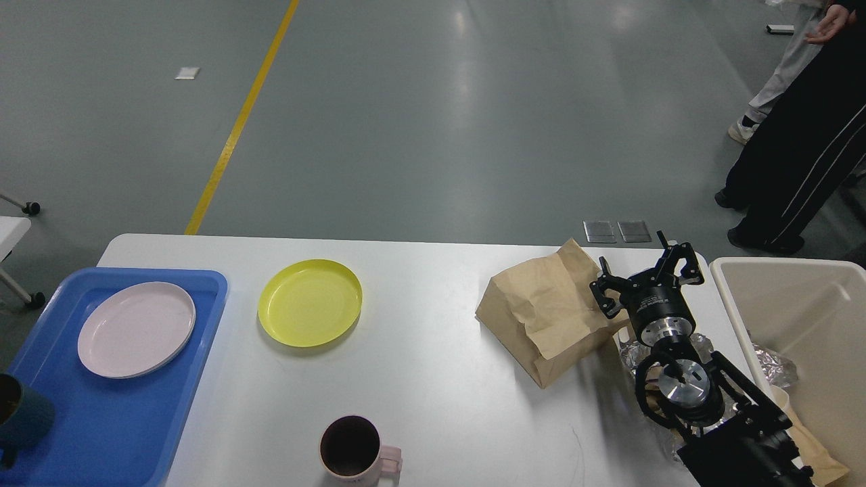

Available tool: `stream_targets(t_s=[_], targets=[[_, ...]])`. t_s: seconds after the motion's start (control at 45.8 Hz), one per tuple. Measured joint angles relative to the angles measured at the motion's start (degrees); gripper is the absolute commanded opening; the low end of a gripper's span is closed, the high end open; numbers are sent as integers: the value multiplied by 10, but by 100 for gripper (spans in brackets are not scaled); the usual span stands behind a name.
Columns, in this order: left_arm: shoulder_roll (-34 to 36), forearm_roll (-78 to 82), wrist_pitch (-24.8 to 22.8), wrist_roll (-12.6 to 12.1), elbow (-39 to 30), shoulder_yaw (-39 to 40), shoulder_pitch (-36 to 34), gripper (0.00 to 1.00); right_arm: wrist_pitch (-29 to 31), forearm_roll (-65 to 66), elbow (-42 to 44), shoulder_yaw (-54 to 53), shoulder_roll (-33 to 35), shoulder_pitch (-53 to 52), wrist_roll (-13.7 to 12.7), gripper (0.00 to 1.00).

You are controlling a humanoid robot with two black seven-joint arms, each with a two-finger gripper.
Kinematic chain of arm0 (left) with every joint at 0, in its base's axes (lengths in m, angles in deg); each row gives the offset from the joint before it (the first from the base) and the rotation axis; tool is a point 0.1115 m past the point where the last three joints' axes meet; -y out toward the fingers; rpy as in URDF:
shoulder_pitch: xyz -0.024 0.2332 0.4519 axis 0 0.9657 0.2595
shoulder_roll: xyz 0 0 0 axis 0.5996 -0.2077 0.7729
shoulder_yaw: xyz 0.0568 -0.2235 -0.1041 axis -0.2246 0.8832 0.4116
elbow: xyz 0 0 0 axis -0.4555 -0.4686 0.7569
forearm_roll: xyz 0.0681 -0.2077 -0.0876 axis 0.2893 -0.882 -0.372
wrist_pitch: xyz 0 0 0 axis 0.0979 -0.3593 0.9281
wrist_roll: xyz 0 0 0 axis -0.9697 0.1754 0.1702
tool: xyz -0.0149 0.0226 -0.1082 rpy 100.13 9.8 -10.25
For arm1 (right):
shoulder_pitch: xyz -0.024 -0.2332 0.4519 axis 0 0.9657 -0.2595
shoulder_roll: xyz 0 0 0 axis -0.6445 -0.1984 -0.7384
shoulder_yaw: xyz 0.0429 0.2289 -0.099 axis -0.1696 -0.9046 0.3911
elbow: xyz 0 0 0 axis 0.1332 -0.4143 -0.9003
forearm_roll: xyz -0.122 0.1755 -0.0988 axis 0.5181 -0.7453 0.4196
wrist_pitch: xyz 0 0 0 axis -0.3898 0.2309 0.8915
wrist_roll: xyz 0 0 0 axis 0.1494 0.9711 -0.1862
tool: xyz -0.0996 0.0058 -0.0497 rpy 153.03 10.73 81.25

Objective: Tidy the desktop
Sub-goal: 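Release the green mug and withdraw the left gripper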

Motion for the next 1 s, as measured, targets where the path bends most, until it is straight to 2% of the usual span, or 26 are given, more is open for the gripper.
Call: stream_targets(t_s=[1.005], targets=[[5, 0, -8, -1, -4, 0, -6, 95, 0, 0, 0, 0, 0, 0, 0, 100]])
